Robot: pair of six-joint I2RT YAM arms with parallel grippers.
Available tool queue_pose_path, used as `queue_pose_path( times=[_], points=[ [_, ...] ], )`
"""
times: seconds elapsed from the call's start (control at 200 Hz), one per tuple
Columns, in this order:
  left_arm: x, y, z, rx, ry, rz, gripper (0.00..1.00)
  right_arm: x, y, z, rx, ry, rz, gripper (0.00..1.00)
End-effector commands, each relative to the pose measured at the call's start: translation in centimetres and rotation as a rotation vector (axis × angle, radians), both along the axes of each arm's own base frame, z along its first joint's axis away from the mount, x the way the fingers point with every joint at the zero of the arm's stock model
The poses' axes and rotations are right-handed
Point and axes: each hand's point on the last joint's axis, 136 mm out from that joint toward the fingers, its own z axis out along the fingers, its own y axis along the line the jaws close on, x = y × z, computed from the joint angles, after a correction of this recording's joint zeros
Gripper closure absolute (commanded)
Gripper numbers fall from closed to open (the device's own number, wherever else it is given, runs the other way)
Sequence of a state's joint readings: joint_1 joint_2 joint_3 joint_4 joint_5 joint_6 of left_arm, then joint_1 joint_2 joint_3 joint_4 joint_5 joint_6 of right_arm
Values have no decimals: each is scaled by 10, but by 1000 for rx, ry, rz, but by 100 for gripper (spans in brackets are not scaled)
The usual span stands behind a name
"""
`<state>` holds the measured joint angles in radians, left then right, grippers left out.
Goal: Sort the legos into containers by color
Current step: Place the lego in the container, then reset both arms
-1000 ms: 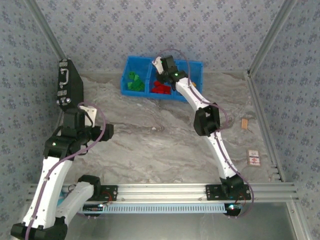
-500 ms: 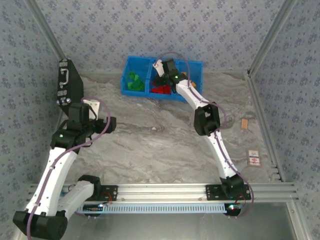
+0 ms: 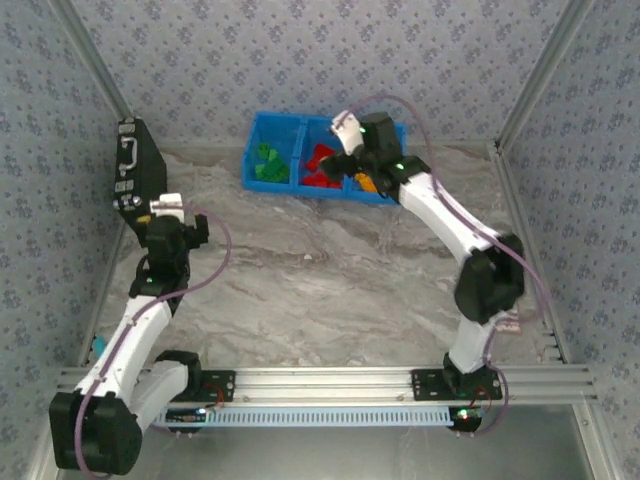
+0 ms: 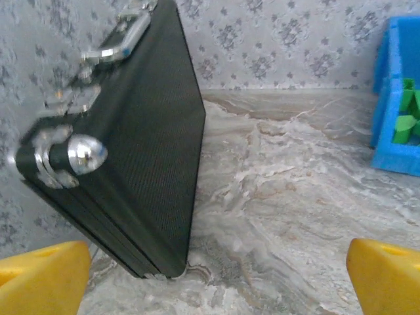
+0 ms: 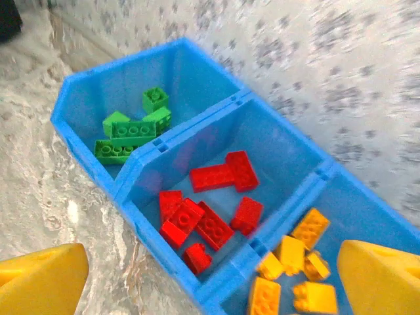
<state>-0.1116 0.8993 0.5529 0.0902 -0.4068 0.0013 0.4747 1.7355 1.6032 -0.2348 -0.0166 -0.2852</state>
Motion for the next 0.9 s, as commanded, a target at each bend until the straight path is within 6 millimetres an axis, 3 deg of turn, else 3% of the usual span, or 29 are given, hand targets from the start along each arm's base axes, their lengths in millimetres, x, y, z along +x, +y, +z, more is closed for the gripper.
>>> queue_pose_path(
  times=[0.0,0.12,0.145,0.195,0.295,0.555,0.66,0.81,0.895],
  points=[
    [10,-3,-14,-97,-129,-44,0,-19,-41,-19,22,46,-142,1],
    [18,-1,-56,-116,-97,-48,0,-55,-76,-44,38,92,-249,1],
    [20,-2,-61,-108,-95,-57,0,-65,-87,-59,32,118,-286,1],
    [24,-1,-72,-97,-83,-65,0,-79,-102,-70,40,127,-334,1],
    [32,-6,-80,-108,-101,-101,0,-107,-124,-82,62,131,-355,1],
    [49,-21,-111,-99,-60,-193,0,-155,-172,-98,91,2,-456,1],
    [60,-29,-128,-108,45,-241,0,-167,-193,-119,126,-8,-526,1],
    [67,-23,-127,-146,50,-226,0,-168,-230,-142,170,-58,-693,1],
    [67,-20,-128,-148,55,-215,0,-162,-238,-150,214,-119,-688,1]
  ],
)
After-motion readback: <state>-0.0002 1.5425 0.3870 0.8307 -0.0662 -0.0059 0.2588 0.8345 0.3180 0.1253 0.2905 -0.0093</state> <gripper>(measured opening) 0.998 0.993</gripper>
